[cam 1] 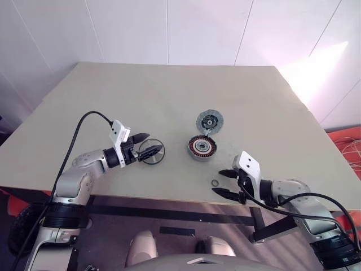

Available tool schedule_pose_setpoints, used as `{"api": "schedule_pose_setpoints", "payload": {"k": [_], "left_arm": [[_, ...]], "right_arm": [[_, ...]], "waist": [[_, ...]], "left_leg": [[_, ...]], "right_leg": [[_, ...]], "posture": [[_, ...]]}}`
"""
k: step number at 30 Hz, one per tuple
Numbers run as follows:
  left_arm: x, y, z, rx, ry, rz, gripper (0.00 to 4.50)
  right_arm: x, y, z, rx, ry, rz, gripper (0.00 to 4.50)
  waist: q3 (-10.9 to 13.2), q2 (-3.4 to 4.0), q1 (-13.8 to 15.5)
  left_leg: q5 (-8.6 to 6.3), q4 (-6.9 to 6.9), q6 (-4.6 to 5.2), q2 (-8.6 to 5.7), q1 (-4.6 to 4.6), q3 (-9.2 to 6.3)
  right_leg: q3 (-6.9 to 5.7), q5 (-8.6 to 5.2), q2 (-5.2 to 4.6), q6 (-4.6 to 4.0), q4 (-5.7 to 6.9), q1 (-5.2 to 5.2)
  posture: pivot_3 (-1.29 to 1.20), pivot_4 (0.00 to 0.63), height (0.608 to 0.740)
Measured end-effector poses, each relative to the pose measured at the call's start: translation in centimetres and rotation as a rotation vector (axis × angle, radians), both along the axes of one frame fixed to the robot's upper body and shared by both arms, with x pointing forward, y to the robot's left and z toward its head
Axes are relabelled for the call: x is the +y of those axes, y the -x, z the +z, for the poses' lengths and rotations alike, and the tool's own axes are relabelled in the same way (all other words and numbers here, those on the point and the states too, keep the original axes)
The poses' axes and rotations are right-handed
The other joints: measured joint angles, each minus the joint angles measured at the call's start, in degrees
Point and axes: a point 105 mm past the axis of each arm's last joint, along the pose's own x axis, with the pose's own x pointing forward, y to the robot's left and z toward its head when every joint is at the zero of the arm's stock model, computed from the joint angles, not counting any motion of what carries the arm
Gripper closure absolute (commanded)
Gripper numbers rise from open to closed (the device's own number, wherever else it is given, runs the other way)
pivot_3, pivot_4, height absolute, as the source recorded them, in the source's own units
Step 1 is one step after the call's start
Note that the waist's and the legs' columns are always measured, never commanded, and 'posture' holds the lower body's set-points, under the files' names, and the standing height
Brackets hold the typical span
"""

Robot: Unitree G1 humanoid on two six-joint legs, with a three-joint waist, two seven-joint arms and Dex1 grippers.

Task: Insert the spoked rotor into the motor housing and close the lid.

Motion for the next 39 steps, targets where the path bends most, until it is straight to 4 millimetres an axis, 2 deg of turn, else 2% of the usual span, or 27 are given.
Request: {"api": "schedule_pose_setpoints", "payload": {"k": [5,17,20,22,25,28,30,33,36,39], "left_arm": [[0.1,0.0,0.0,0.001,-0.004,0.005,0.00],[0.2,-0.1,0.0,0.001,-0.006,0.014,0.00],[0.2,-0.1,0.0,0.000,-0.007,0.019,0.00],[0.2,-0.1,0.0,0.000,-0.006,0.021,0.00],[0.3,-0.2,0.0,-0.001,-0.006,0.028,0.00],[0.2,-0.3,0.0,-0.001,-0.002,0.034,0.00],[0.2,-0.3,0.0,-0.001,-0.003,0.041,0.00],[0.4,-0.4,0.0,-0.004,-0.003,0.051,0.00],[0.3,-0.5,0.2,-0.016,0.002,0.053,0.00],[0.3,-0.5,0.2,-0.020,0.003,0.054,0.00]], "right_arm": [[-0.2,-0.3,0.0,-0.014,0.008,-0.002,3.78],[-0.3,-0.5,-0.2,-0.024,0.009,-0.003,3.78],[-0.3,-2.0,0.2,-0.049,-0.016,-0.069,3.78],[-0.6,-3.8,1.4,-0.089,-0.043,-0.148,3.78],[-0.7,-6.6,5.0,-0.145,-0.150,-0.252,3.78],[-0.1,-7.7,8.0,-0.169,-0.237,-0.263,3.78],[0.5,-7.8,8.8,-0.170,-0.252,-0.244,3.78],[1.0,-7.8,8.9,-0.162,-0.250,-0.220,3.78],[2.7,-7.8,8.7,-0.146,-0.240,-0.159,3.78],[3.5,-8.0,7.6,-0.116,-0.203,-0.141,3.78]], "waist": [[0.0,0.00,0.0],[0.0,-0.01,0.0],[0.0,0.00,-0.3],[0.0,0.01,-0.4],[0.0,0.01,-0.4],[0.0,0.02,-0.3],[0.0,0.02,-0.1],[0.0,0.02,-0.2],[0.0,0.02,-0.3],[0.0,0.02,-0.3]], "left_leg": [[-0.01,-0.03,0.01,0.00,0.02,0.00],[-0.01,-0.03,0.01,-0.01,0.13,0.00],[0.01,-0.02,-0.01,0.00,0.14,0.00],[0.03,-0.02,-0.04,0.00,0.15,0.00],[0.04,-0.02,-0.05,0.00,0.31,0.00],[0.02,-0.06,-0.04,0.01,0.26,-0.01],[0.00,-0.09,-0.01,-0.01,0.15,-0.01],[-0.01,-0.09,0.01,-0.03,-0.04,-0.01],[-0.01,-0.09,0.00,-0.02,-0.10,-0.01],[0.01,-0.08,-0.04,-0.01,-0.05,-0.01]], "right_leg": [[0.00,-0.01,0.00,0.01,-0.01,0.02],[0.00,-0.01,0.00,0.02,-0.03,0.14],[0.00,-0.01,0.00,0.02,-0.02,0.09],[0.00,-0.01,0.00,0.02,0.00,0.07],[0.01,-0.01,0.00,0.01,0.06,0.06],[0.00,-0.01,0.00,-0.01,0.08,0.05],[0.00,-0.01,0.01,-0.06,0.08,-0.03],[0.01,0.13,0.00,-0.32,0.07,-0.20],[0.01,0.12,0.00,-0.30,0.09,-0.28],[0.01,-0.03,0.00,-0.04,0.11,-0.26]], "posture": [[0.00,0.000,0.740],[0.00,0.000,0.740],[0.00,0.000,0.740],[0.00,0.000,0.740],[0.00,0.000,0.740],[0.00,0.000,0.740],[0.00,0.000,0.740],[0.00,0.000,0.740],[0.00,0.000,0.740],[0.00,0.000,0.740]]}}
